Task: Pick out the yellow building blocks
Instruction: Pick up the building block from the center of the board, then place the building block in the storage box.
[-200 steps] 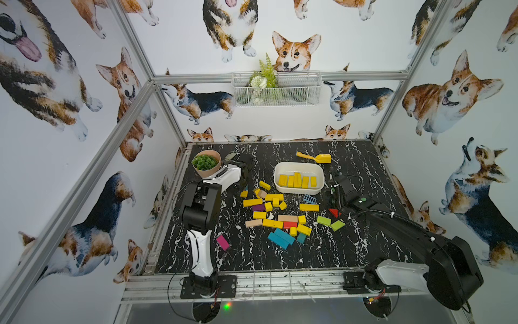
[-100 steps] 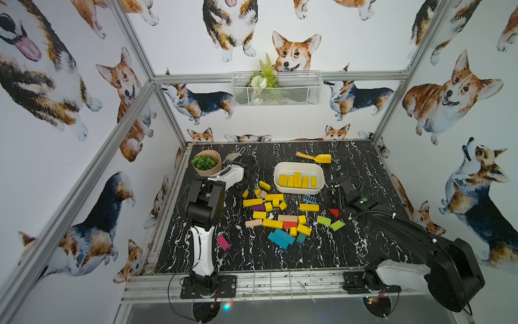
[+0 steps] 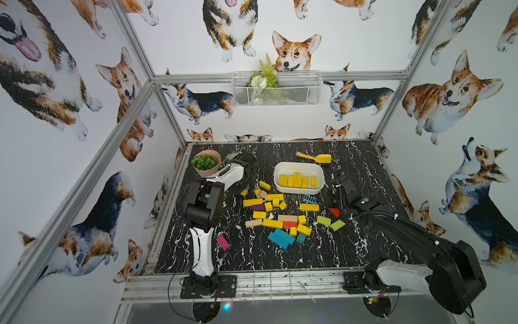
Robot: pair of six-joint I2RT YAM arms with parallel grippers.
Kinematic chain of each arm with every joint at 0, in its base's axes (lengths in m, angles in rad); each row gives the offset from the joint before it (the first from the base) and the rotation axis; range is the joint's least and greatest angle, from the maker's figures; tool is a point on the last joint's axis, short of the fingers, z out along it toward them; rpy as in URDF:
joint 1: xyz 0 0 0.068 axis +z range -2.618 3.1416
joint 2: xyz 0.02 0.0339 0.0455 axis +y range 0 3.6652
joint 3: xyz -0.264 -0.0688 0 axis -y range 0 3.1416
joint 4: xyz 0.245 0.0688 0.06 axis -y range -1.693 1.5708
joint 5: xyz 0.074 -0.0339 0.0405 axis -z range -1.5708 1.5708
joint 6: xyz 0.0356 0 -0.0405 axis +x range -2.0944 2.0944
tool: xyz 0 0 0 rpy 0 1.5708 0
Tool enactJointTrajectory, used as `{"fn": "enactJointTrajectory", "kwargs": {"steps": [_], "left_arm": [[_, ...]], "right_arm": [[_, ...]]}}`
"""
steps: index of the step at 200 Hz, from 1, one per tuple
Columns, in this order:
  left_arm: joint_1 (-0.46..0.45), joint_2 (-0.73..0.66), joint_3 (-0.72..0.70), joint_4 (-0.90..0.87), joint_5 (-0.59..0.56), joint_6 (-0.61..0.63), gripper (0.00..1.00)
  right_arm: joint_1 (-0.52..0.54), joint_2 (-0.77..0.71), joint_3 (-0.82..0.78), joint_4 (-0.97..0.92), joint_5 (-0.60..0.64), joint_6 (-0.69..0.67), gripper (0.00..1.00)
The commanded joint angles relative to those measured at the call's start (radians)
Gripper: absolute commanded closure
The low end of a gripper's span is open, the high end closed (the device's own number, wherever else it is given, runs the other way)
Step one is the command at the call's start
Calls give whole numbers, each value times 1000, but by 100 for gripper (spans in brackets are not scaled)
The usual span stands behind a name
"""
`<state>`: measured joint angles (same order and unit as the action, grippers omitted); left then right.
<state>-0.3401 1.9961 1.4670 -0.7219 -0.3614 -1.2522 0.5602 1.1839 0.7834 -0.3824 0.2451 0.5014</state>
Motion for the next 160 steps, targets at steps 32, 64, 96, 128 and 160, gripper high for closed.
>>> {"fn": "enactJointTrajectory", "kwargs": {"steps": [32, 64, 96, 128, 160], "left_arm": [[-50, -194, -6, -32, -152, 266, 82], [-149, -211, 67, -7, -157, 391, 82], [-248, -132, 207, 20, -76, 519, 82], [-316, 20, 396, 12, 68, 639, 82], [-344, 155, 520, 33, 212, 697, 82]], "right_arm": [[-1, -3, -13, -4, 16, 12, 59], [-3, 25, -18, 4, -6, 20, 59], [-6, 9, -25, -7, -6, 25, 59], [-28, -19, -40, -19, -18, 31, 59], [-37, -38, -39, -47, -12, 28, 59]]}}
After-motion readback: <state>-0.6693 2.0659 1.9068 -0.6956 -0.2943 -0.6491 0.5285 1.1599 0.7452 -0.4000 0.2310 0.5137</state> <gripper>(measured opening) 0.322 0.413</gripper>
